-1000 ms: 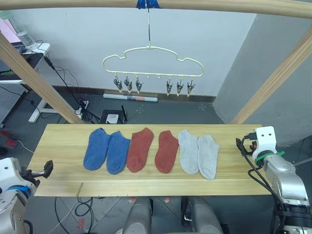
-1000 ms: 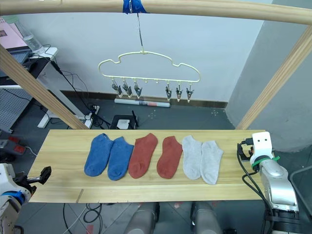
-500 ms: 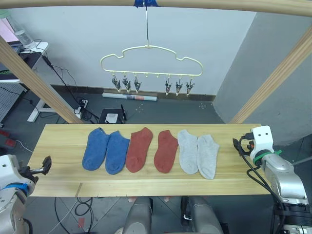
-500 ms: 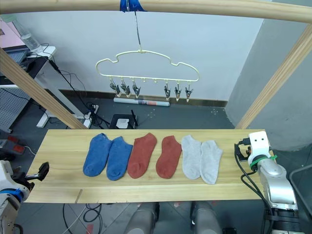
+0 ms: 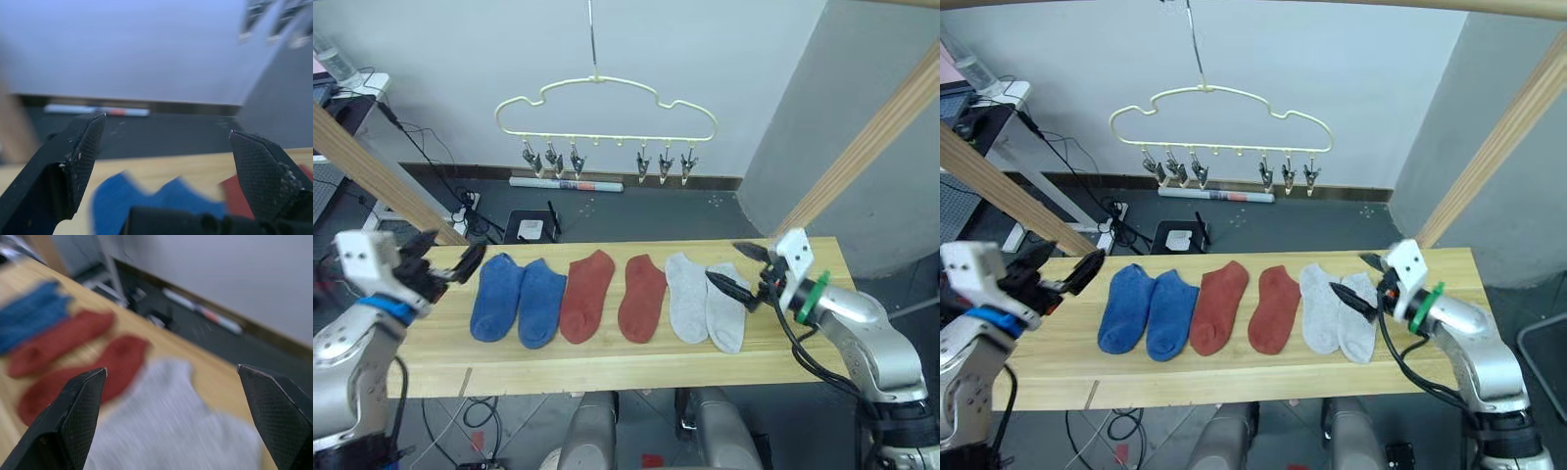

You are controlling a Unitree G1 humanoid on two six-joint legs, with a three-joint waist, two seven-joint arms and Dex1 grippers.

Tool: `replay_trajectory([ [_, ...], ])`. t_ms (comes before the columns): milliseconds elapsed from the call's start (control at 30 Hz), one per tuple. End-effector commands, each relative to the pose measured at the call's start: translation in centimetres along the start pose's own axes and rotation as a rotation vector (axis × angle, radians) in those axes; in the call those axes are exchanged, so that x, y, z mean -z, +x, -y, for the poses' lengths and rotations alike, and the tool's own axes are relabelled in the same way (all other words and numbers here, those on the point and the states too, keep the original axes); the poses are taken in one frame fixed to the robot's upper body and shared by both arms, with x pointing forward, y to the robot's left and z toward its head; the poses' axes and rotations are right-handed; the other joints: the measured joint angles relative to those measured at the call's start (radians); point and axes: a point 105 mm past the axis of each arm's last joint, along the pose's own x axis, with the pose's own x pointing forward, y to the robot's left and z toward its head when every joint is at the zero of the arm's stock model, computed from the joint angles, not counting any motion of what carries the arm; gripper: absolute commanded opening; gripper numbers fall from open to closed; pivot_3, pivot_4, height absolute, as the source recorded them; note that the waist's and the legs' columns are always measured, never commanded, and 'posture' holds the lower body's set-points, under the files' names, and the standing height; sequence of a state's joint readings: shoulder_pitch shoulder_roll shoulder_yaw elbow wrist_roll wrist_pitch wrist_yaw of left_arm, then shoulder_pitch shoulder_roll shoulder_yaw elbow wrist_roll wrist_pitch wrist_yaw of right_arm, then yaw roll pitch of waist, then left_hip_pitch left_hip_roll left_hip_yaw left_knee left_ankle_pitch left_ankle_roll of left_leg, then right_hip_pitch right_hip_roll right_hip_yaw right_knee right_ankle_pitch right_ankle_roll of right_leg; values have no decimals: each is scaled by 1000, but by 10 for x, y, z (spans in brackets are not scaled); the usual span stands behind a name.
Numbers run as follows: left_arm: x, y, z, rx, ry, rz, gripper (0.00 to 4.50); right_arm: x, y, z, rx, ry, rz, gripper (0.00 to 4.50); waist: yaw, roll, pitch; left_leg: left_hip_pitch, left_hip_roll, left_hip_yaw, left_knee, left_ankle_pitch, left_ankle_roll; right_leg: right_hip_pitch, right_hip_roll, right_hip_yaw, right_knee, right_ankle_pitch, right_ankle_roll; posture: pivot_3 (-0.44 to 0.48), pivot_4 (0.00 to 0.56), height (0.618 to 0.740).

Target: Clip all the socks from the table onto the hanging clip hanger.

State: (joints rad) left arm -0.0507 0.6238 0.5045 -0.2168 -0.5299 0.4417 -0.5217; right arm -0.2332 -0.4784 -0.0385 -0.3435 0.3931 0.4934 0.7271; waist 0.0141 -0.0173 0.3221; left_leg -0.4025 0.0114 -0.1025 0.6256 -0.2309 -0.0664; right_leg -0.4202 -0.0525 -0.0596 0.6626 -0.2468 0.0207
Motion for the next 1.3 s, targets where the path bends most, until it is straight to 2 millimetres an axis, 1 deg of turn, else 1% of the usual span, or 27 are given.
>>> replay_trajectory([
  [33, -21, 8, 11, 27, 28, 52, 4500, -45, 13, -24, -112, -37, 152, 4475, -10, -2, 3, 0, 0, 0, 0, 0, 0, 0, 0, 0, 0, 0, 0, 55, 360, 740],
  [100, -30, 17, 15, 32, 32, 80, 4500, -65, 23, -35, -142, -66, 218, 4475, -15, -4, 8, 0, 0, 0, -1, 0, 0, 0, 1, 0, 0, 0, 0, 51, 365, 740],
  [167, -35, 22, 18, 37, 32, 98, 4500, -75, 28, -43, -160, -83, 257, 4475, -16, -5, 14, -1, 0, 0, -1, 0, 0, -1, 1, 0, 0, 0, 0, 51, 366, 740],
  [333, -43, 29, 19, 35, 38, 129, 4500, -89, 36, -52, -174, -93, 310, 4475, -16, -4, 19, -2, -1, 2, 0, -1, -1, -2, 0, 1, -1, 0, -1, 49, 366, 740],
  [400, -49, 40, 26, 53, 26, 168, 4500, -98, 45, -62, -210, -122, 354, 4475, -16, -4, 20, -2, -1, 2, 0, -1, -1, -2, 0, 1, 0, 0, 0, 47, 363, 740],
  [467, -51, 46, 29, 64, 12, 189, 4500, -103, 52, -68, -231, -148, 376, 4475, -16, -3, 20, -2, 0, 2, 1, -1, -1, -2, 0, 0, 0, 0, 0, 42, 360, 740],
  [633, -54, 56, 26, 56, -13, 217, 4500, -109, 59, -71, -240, -161, 394, 4475, -17, -4, 20, -2, 0, 3, 2, -1, -1, -2, 1, 1, 0, 0, 0, 41, 356, 740],
  [733, -56, 61, 23, 54, -29, 244, 3912, -116, 63, -72, -247, -174, 411, 4500, -18, -4, 20, -2, 0, 3, 2, -1, -1, -3, 1, 1, 0, 0, -1, 29, 352, 740],
  [867, -56, 68, 20, 45, -33, 243, 2698, -122, 65, -77, -270, -185, 428, 4500, -20, -4, 20, -2, 0, 3, 2, -1, -1, -3, 1, 1, 0, 0, -1, 24, 347, 740],
  [1033, -57, 73, 22, 66, -35, 249, 2698, -122, 67, -78, -275, -192, 426, 4500, -21, -4, 20, -2, 0, 3, 2, -1, -1, -3, 1, 1, 0, 0, -1, 21, 341, 740],
  [1167, -55, 76, 30, 108, -32, 244, 2698, -127, 69, -79, -276, -192, 442, 4500, -22, -4, 20, -2, 0, 3, 2, -1, -1, -3, 0, 1, 1, 0, -1, 20, 338, 740],
  [1300, -57, 79, 32, 121, -28, 253, 2698, -131, 70, -82, -285, -200, 455, 4500, -22, -4, 20, -2, 0, 3, 2, -1, -1, -3, 1, 1, 1, 0, -1, 14, 332, 740],
])
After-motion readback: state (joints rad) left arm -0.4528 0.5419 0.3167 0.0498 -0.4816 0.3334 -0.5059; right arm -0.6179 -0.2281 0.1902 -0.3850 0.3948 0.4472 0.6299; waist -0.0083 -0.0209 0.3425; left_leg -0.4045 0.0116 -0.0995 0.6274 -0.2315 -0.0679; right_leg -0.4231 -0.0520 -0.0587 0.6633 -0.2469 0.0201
